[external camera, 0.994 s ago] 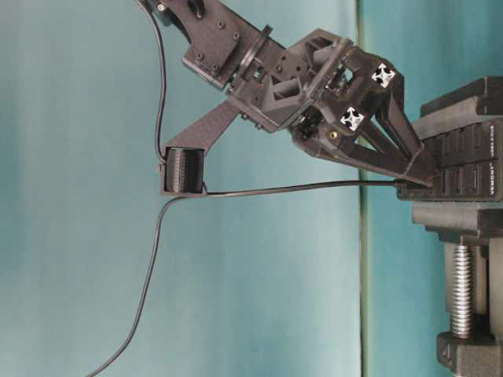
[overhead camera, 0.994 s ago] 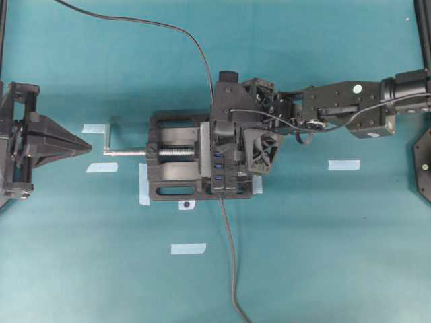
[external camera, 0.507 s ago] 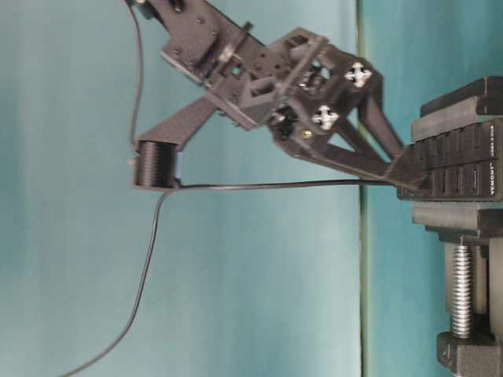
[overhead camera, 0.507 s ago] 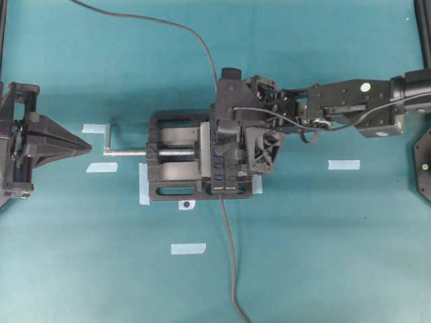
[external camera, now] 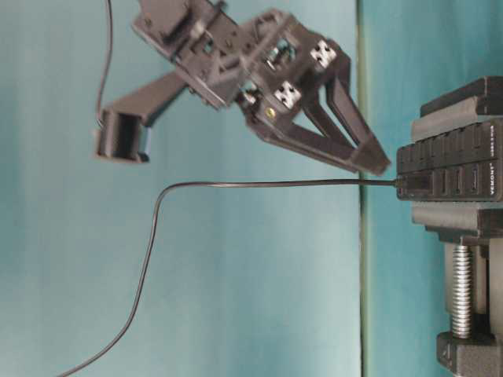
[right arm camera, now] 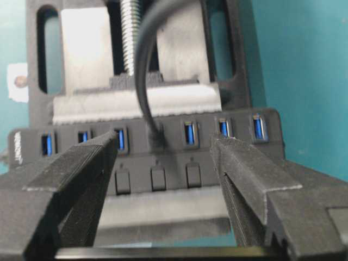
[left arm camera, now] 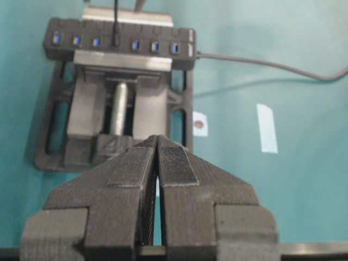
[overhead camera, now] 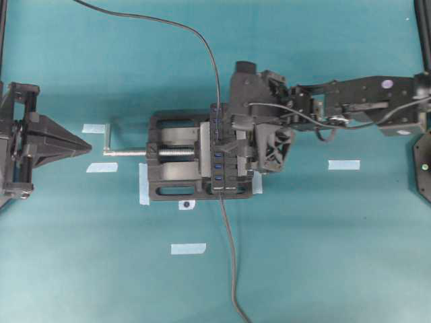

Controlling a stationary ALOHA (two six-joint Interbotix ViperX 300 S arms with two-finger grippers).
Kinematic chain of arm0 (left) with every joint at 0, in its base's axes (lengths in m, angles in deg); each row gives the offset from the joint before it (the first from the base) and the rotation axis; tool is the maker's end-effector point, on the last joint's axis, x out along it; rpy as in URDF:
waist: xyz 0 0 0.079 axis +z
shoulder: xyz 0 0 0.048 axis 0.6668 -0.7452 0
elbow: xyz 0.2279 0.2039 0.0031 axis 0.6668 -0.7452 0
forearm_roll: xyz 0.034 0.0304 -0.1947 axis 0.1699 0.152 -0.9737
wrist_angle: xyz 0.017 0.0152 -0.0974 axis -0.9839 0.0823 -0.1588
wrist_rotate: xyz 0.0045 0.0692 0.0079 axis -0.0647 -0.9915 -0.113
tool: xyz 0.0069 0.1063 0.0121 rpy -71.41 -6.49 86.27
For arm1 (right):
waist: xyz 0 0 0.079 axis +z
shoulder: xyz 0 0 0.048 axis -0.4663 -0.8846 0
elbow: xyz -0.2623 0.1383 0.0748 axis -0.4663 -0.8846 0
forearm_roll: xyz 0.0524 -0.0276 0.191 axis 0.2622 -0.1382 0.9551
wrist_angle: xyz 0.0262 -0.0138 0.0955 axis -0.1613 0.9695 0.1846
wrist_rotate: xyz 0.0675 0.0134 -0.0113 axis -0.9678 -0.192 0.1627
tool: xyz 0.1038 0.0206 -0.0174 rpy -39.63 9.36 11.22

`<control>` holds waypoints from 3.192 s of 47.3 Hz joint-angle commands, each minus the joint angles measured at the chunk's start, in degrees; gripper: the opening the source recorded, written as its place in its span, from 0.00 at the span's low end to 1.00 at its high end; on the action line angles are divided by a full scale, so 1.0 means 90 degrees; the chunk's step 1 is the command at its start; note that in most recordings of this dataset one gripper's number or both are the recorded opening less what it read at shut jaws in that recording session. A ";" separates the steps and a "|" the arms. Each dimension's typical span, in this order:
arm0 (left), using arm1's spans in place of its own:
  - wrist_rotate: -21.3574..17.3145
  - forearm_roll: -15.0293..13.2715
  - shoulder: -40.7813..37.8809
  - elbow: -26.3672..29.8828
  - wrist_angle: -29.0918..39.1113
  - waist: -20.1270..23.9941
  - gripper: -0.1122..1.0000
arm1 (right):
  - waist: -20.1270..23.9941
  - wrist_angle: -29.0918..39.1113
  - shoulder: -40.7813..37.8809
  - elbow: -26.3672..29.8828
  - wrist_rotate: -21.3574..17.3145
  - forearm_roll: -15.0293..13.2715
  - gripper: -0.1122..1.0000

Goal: Insert the USB into the center port of the fixed hub

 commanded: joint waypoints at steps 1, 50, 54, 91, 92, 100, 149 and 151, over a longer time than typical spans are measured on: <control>0.0010 0.0020 -0.0020 0.0088 -0.0059 0.0010 0.11 | 0.0039 -0.0078 0.0293 0.0010 -0.0029 0.0010 0.79; 0.0010 0.0020 -0.0020 0.0088 -0.0059 0.0010 0.11 | 0.0068 -0.1162 0.1396 -0.1152 -0.0039 0.0010 0.79; 0.0010 0.0020 -0.0020 0.0088 -0.0059 0.0010 0.11 | 0.0068 -0.1201 0.1455 -0.1211 -0.0039 0.0029 0.79; 0.0020 0.0020 -0.0020 0.0098 -0.0059 0.0010 0.11 | 0.0107 -0.1211 0.1602 -0.1396 -0.0039 0.0029 0.78; 0.0020 0.0010 -0.0020 0.0098 -0.0059 0.0010 0.11 | 0.0107 -0.1211 0.1602 -0.1396 -0.0039 0.0039 0.79; 0.0010 0.0020 -0.0020 0.0098 -0.0059 0.0010 0.11 | 0.0107 -0.1211 0.1602 -0.1416 -0.0039 0.0029 0.78; 0.0010 0.0020 -0.0020 0.0078 -0.0029 0.0010 0.11 | 0.0117 -0.1348 0.1563 -0.1445 -0.0049 0.0029 0.78; 0.0010 0.0010 -0.0020 0.0078 -0.0029 0.0010 0.11 | 0.0107 -0.1348 0.1563 -0.1445 -0.0049 0.0029 0.78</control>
